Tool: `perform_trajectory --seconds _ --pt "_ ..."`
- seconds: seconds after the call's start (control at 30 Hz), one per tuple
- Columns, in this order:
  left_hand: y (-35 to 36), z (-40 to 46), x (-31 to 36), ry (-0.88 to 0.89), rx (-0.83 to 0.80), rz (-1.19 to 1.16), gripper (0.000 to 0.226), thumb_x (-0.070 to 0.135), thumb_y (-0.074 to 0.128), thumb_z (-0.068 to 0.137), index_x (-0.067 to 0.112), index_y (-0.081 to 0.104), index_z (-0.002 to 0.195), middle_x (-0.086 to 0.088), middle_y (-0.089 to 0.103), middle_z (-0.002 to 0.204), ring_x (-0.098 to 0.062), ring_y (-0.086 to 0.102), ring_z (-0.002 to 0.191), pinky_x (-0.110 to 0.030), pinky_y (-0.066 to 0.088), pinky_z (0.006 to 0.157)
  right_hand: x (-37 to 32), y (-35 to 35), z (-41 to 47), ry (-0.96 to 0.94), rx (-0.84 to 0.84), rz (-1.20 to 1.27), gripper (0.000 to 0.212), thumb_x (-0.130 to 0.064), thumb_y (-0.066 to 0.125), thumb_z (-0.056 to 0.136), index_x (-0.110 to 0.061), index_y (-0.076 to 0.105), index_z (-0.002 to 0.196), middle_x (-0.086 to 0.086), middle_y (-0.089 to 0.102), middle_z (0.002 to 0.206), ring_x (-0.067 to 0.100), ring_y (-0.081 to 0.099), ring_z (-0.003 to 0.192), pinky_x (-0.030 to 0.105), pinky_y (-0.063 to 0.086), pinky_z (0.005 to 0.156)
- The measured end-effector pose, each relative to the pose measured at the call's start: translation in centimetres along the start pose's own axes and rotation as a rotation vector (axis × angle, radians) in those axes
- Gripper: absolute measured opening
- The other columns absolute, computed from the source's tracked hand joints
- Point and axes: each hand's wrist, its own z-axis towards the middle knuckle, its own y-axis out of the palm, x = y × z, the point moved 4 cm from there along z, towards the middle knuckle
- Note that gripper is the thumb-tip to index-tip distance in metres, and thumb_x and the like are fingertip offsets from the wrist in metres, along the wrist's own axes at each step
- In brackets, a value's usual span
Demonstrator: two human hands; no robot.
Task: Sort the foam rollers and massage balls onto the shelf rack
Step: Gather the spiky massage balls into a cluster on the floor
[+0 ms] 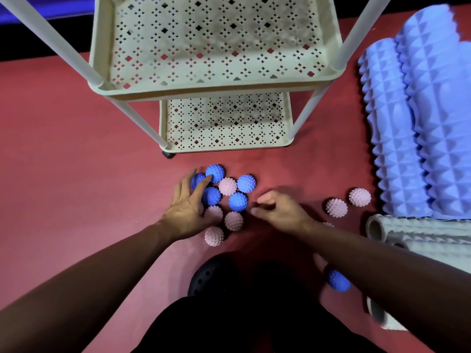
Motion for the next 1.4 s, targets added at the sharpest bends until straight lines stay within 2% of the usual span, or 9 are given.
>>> perform_trajectory --seconds 0.13,0.27,0.4,0.53,0.8,0.9,1.07,1.2,1.4 --pt "0.1 0.6 0.9 0.017 -0.001 0.028 0.104 0.057 0.075 0.076 0.040 0.014 0.159 0.010 -0.008 0.165 -0.020 0.004 0.150 -0.048 0.021 0.123 1.8 -6.7 -0.2 -0.251 -0.019 -0.486 0.048 -0.054 0.081 0.074 -0.033 0.064 0.113 -0.011 0.057 0.117 0.010 0.056 0.111 0.035 0.045 0.103" --pt "0.1 0.9 1.8 0.026 0.000 0.065 0.107 0.069 0.066 0.067 0.043 0.015 0.157 0.009 -0.008 0.165 -0.023 0.008 0.148 -0.048 0.021 0.121 5.4 -10.3 -1.4 -0.190 -0.209 -0.921 0.077 -0.085 0.063 0.055 -0.049 0.054 0.122 -0.023 0.035 0.136 0.007 0.028 0.132 0.042 0.035 0.107" --pt "0.0 1.0 2.3 0.021 0.009 0.085 0.112 0.077 0.052 0.057 0.043 0.014 0.157 0.006 -0.007 0.165 -0.024 0.009 0.149 -0.048 0.022 0.118 8.5 -10.8 -2.1 -0.190 -0.297 -1.048 0.078 -0.082 0.062 0.051 -0.045 0.054 0.119 -0.019 0.026 0.143 0.013 0.021 0.138 0.047 0.041 0.105" --pt "-0.1 1.0 2.8 0.026 0.002 0.106 0.110 0.074 0.064 0.064 0.042 0.016 0.158 0.006 -0.007 0.165 -0.022 0.007 0.148 -0.047 0.023 0.117 9.4 -11.0 -2.0 -0.241 -0.280 -1.017 0.065 -0.075 0.061 0.056 -0.042 0.057 0.111 -0.015 0.030 0.133 0.015 0.032 0.125 0.040 0.047 0.098" --pt "0.2 1.0 2.5 -0.022 -0.030 0.156 0.117 0.086 0.044 0.055 0.040 0.016 0.158 0.007 -0.003 0.164 -0.023 0.008 0.149 -0.048 0.022 0.120 7.1 -10.1 -1.2 -0.271 -0.049 -0.644 0.031 -0.046 0.084 0.073 -0.035 0.072 0.099 -0.017 0.057 0.105 0.006 0.051 0.109 0.019 0.023 0.100" --pt "0.0 0.9 2.5 -0.026 -0.028 0.151 0.116 0.084 0.045 0.054 0.040 0.017 0.158 0.006 -0.003 0.165 -0.024 0.007 0.149 -0.049 0.021 0.120 4.0 -8.0 -0.6 -0.265 0.023 -0.460 0.030 -0.049 0.083 0.074 -0.032 0.072 0.097 -0.016 0.063 0.098 0.004 0.054 0.104 0.023 0.033 0.101" --pt "-0.4 0.7 2.2 -0.022 -0.024 0.129 0.110 0.073 0.057 0.063 0.039 0.014 0.159 0.005 -0.005 0.165 -0.022 0.003 0.150 -0.048 0.020 0.120 0.5 -3.4 1.7 0.081 0.033 -0.136 0.039 -0.057 0.073 0.083 -0.020 0.072 0.095 0.000 0.074 0.081 0.017 0.067 0.072 0.033 0.052 0.074" --pt "-0.3 0.4 2.2 -0.009 -0.029 0.107 0.105 0.067 0.059 0.069 0.038 0.014 0.159 0.005 -0.006 0.166 -0.020 0.001 0.149 -0.048 0.019 0.120 -0.7 -1.5 2.2 0.241 0.044 -0.141 0.053 -0.060 0.058 0.093 -0.014 0.071 0.116 0.008 0.072 0.111 0.025 0.067 0.094 0.025 0.048 0.076" --pt "-0.2 0.5 2.0 0.003 -0.039 0.054 0.103 0.054 0.075 0.079 0.038 0.014 0.160 0.009 -0.008 0.164 -0.018 0.000 0.150 -0.044 0.018 0.124 -0.7 0.9 2.0 0.515 0.070 0.543 0.046 -0.051 0.053 0.099 -0.011 0.057 0.121 0.009 0.063 0.098 0.024 0.064 0.069 0.048 0.061 0.064"
